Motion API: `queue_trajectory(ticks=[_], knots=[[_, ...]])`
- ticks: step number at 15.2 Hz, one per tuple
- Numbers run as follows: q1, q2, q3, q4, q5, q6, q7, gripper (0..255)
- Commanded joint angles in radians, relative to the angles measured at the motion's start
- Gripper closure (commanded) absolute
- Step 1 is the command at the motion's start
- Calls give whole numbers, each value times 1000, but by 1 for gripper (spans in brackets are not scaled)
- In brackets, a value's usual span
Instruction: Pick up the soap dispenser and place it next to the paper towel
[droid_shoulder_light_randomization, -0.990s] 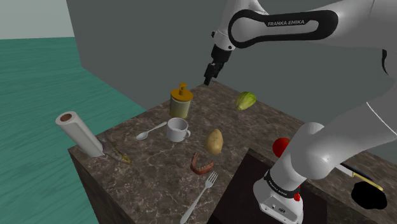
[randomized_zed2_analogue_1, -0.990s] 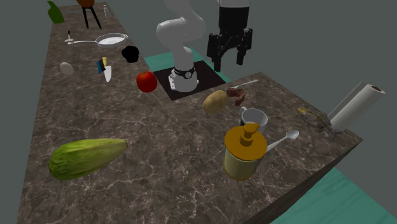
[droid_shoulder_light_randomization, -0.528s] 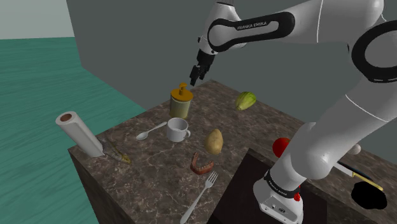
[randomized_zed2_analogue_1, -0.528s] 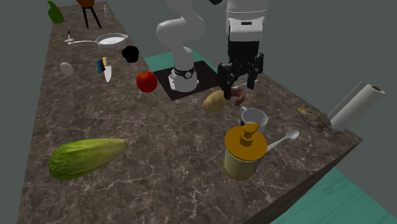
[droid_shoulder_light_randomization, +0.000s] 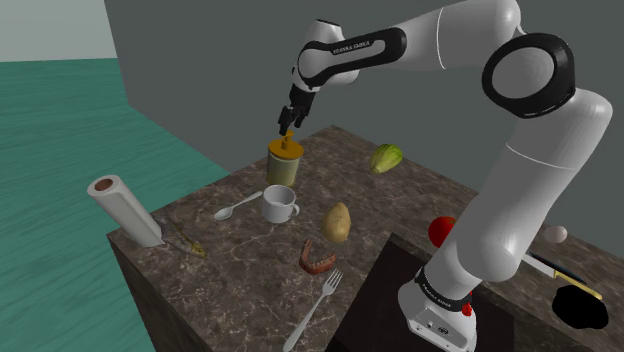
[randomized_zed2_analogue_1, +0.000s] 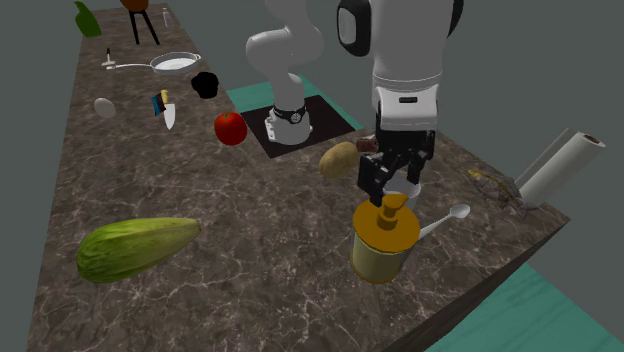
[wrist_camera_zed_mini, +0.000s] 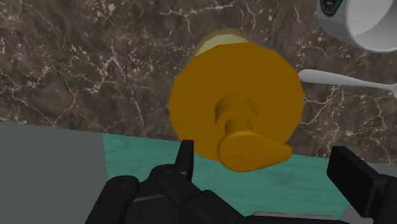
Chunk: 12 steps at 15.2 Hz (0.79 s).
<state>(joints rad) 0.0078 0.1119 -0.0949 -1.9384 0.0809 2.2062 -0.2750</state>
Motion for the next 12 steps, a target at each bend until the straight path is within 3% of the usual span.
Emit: queue_trajectory(ticks=[1,6,12], knots=[[0,19,1,-5,6,25,-4,0],[0,62,3,-26,14,88,-9,0],[0,62,4,-26,14,88,-9,0]])
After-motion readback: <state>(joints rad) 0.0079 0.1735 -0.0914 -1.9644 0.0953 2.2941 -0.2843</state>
